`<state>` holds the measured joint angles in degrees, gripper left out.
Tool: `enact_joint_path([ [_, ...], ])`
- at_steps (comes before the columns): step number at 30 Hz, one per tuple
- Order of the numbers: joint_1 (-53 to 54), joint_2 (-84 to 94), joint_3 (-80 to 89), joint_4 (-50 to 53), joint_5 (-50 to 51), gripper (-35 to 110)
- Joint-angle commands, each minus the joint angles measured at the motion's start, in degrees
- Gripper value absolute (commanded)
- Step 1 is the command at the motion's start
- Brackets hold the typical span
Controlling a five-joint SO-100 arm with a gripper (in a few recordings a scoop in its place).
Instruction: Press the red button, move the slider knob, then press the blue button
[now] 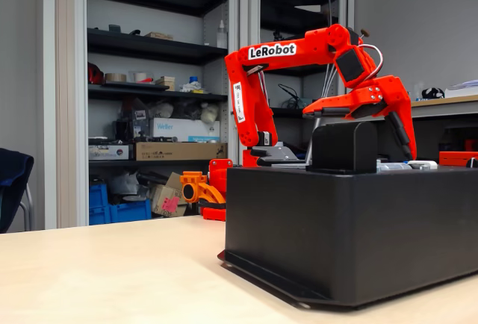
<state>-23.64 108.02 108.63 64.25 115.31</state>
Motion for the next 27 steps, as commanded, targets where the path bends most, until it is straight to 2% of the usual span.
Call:
enact_joint_path([
  [1,-0.70,0.79,1.76,0.00,0.53,103],
  [20,1.05,-0.79,-10.20,7.12,-2.20,103],
  [27,1.49,-1.76,-14.77,8.17,-3.96,99],
])
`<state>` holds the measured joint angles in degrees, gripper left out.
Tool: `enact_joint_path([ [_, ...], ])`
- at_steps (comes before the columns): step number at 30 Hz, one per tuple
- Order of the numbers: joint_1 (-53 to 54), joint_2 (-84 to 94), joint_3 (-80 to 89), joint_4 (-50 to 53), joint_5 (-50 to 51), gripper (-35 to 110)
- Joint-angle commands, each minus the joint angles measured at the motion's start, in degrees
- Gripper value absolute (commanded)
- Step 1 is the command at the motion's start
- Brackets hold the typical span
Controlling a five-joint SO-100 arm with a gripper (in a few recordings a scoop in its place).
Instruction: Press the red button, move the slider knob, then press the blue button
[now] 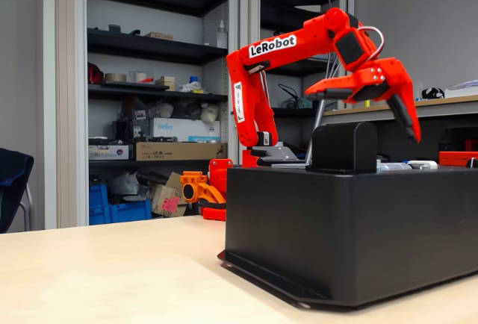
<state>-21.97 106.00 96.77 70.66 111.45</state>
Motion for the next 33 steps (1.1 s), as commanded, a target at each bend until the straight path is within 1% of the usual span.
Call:
enact_joint_path([
  [1,0.00,0.00,-3.78,2.46,-0.18,99],
  [6,1.14,-0.97,-6.77,4.22,-2.46,93],
  [10,2.11,-1.32,-8.00,4.66,-4.31,80],
  [13,3.08,-1.32,-8.79,5.01,-5.89,63],
  [16,4.04,-1.14,-9.40,5.10,-7.65,42],
  [18,4.57,-1.05,-9.49,3.78,-10.81,20],
  [20,4.66,-0.97,-9.49,2.90,-12.66,2],
  [21,4.66,-0.97,-9.49,2.64,-13.01,0],
  [33,5.27,3.34,-3.87,-4.13,-11.69,0],
])
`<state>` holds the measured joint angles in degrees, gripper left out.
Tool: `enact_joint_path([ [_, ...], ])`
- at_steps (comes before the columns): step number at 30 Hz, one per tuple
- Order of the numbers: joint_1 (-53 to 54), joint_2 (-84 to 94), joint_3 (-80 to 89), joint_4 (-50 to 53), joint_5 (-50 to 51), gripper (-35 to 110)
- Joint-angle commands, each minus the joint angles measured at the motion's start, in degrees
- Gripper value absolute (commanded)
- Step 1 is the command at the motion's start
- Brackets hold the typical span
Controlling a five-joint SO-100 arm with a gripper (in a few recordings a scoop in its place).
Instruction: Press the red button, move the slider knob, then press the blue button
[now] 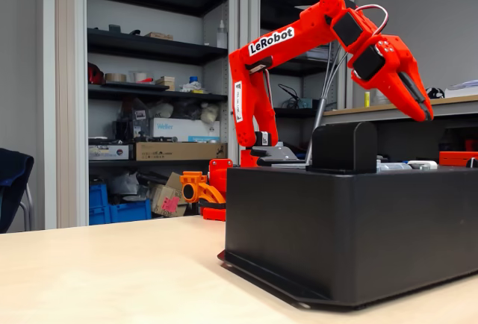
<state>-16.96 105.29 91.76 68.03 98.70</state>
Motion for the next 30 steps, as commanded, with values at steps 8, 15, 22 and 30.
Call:
enact_joint_path([
  [8,1.58,11.34,9.14,-7.56,0.00,0],
  [15,2.55,21.27,22.06,-19.51,-2.81,0],
  [22,3.25,32.43,36.47,-32.96,-4.92,0],
  [30,3.43,49.66,55.02,-47.55,-7.38,0],
])
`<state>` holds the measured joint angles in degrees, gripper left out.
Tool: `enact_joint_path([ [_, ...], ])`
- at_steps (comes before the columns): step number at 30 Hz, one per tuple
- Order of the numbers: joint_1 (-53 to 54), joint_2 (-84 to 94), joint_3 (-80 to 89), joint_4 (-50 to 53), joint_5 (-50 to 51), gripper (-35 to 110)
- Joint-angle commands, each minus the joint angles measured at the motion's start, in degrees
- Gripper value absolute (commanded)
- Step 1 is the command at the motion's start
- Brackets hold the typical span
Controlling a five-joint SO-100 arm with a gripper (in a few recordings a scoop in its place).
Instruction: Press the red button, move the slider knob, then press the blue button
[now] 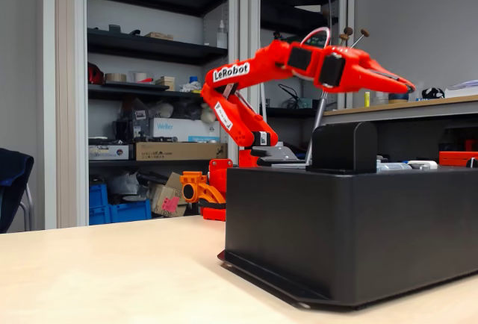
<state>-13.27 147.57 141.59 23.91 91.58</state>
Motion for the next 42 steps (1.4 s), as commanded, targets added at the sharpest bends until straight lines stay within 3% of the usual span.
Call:
enact_joint_path([
  [1,-0.53,10.37,7.56,-4.31,-0.44,0],
  [16,1.93,42.71,27.77,-1.49,-0.70,0],
  [30,5.71,43.07,31.73,-8.96,-0.88,0],
  [34,6.50,42.89,38.14,-23.82,4.66,0],
  [42,2.99,42.63,38.41,-34.01,25.40,0],
])
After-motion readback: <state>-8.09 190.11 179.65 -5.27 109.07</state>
